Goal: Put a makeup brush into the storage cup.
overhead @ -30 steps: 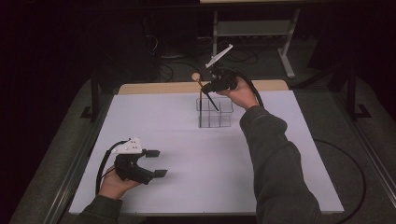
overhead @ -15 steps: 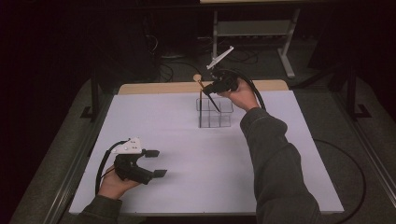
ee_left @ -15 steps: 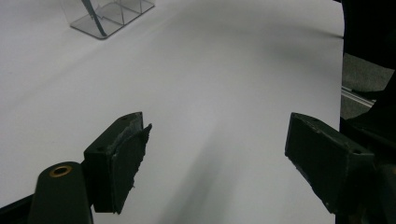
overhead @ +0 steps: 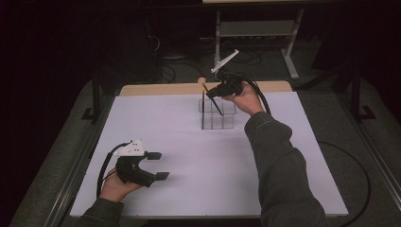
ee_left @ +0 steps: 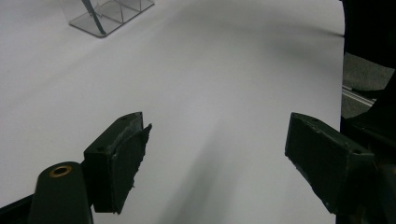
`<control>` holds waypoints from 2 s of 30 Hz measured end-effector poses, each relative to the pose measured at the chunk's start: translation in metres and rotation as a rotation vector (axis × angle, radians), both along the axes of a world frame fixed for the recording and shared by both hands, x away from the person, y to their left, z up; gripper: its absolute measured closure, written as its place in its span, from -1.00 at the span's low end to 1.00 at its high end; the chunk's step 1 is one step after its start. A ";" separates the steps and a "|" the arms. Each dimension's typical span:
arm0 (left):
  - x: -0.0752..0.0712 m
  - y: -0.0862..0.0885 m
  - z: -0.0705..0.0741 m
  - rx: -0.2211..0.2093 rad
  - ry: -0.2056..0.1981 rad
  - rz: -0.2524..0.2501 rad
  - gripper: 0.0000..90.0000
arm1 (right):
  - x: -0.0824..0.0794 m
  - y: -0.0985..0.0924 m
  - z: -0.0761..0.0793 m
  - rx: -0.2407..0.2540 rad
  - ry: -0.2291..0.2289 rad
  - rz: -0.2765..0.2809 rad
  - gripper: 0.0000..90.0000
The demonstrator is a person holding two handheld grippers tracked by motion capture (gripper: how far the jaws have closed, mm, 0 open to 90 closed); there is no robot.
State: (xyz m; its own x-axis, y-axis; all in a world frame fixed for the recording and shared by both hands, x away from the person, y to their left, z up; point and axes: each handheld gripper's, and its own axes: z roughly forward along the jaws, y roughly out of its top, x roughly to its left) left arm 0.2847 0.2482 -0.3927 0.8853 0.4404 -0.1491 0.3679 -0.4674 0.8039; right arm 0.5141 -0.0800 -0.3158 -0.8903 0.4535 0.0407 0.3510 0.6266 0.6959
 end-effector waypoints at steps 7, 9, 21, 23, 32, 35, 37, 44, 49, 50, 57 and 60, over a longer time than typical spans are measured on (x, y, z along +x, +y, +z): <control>0.000 0.001 0.001 0.005 -0.002 0.007 -0.57 | -0.004 0.000 -0.003 -0.001 0.018 -0.010 0.84; -0.001 0.001 0.001 0.004 -0.002 0.009 -0.57 | -0.004 0.000 -0.004 -0.009 0.010 -0.003 0.84; -0.001 -0.001 0.000 -0.004 -0.003 0.008 -0.57 | -0.008 -0.005 -0.012 -0.014 0.018 -0.016 0.83; -0.001 0.000 0.001 0.001 -0.007 0.006 -0.57 | -0.010 -0.006 -0.012 -0.012 0.027 -0.027 0.83; 0.000 0.000 0.001 0.005 -0.016 0.000 -0.57 | -0.011 -0.009 -0.019 -0.023 0.024 -0.029 0.83; 0.000 0.000 0.001 0.003 -0.011 0.003 -0.57 | -0.011 -0.010 -0.020 -0.018 0.022 -0.032 0.82; -0.001 -0.001 0.000 0.002 -0.006 0.005 -0.57 | -0.012 -0.011 -0.020 -0.020 0.036 -0.040 0.82; -0.001 -0.001 0.000 -0.002 -0.002 0.010 -0.57 | -0.013 -0.014 -0.023 -0.025 0.043 -0.048 0.76; -0.001 -0.001 0.000 0.000 -0.005 0.010 -0.57 | -0.016 -0.018 -0.024 -0.018 0.032 -0.053 0.71; -0.001 -0.001 0.000 0.000 -0.003 0.011 -0.57 | -0.016 -0.018 -0.024 -0.015 0.032 -0.056 0.70; -0.001 -0.002 -0.001 0.002 -0.002 0.015 -0.57 | -0.025 -0.027 -0.021 0.012 0.036 -0.071 0.64; -0.001 -0.002 -0.001 -0.001 -0.003 0.015 -0.57 | -0.028 -0.032 -0.021 0.022 0.030 -0.063 0.60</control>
